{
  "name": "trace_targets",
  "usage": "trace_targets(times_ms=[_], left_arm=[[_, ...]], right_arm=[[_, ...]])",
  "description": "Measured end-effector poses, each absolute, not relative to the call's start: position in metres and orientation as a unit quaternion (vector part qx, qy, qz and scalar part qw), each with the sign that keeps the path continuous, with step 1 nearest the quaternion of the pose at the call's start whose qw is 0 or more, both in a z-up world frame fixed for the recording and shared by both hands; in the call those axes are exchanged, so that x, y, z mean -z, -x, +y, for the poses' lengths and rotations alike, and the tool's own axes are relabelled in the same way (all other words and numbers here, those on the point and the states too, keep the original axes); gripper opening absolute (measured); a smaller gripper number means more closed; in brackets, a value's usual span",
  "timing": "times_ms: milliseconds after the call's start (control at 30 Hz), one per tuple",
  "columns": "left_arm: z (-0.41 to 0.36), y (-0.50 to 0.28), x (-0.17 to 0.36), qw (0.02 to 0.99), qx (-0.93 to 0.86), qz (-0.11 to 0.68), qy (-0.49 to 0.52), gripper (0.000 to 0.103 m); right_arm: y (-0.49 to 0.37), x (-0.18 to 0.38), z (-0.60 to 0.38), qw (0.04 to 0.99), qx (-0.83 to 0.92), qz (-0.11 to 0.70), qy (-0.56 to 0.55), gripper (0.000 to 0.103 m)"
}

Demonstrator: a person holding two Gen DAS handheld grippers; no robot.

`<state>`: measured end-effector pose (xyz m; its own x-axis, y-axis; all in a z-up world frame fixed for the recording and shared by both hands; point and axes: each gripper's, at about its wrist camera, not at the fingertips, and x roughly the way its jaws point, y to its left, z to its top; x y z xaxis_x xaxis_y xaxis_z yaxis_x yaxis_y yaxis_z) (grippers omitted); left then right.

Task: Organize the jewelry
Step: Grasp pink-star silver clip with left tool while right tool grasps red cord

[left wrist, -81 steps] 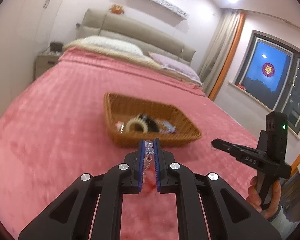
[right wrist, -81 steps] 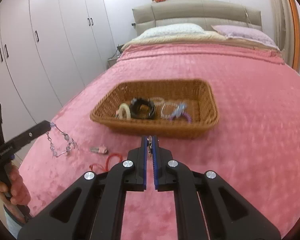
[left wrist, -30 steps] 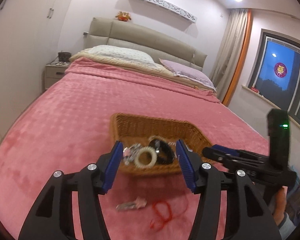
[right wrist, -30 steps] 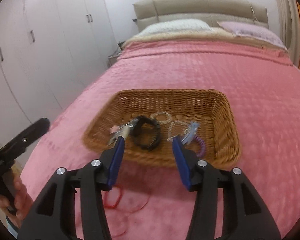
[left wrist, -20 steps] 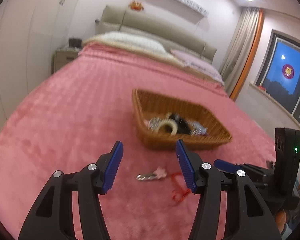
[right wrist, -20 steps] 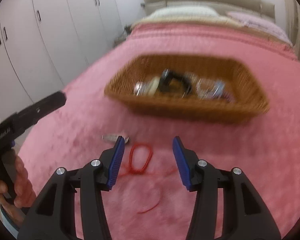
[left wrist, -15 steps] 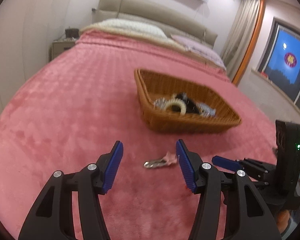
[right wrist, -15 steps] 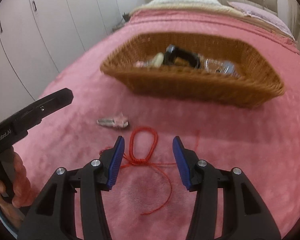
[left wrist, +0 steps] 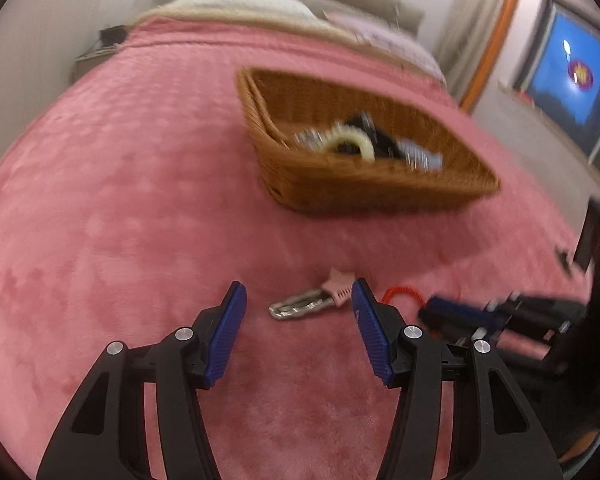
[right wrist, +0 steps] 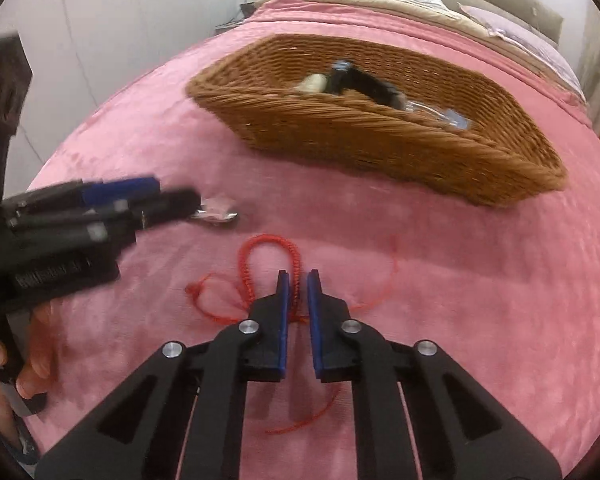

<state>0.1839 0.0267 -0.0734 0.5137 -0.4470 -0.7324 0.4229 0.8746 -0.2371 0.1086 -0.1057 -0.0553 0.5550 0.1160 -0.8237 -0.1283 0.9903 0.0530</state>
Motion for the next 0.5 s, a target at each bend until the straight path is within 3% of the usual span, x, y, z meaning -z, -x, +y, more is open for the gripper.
trace_targets(times_ms=[233,500], left_arm=[[0.008,-0.167,0.077,0.853,0.289,0.433,-0.042,0.05],[0.003,-0.14,0.073,0.842,0.315,0.436,-0.03,0.045]], right_arm=[[-0.105,0.054,-0.159,0.886,-0.02,0.461,-0.034,0.008],[-0.093,0.056,-0.181,0.89,-0.047,0.445,-0.085,0.008]])
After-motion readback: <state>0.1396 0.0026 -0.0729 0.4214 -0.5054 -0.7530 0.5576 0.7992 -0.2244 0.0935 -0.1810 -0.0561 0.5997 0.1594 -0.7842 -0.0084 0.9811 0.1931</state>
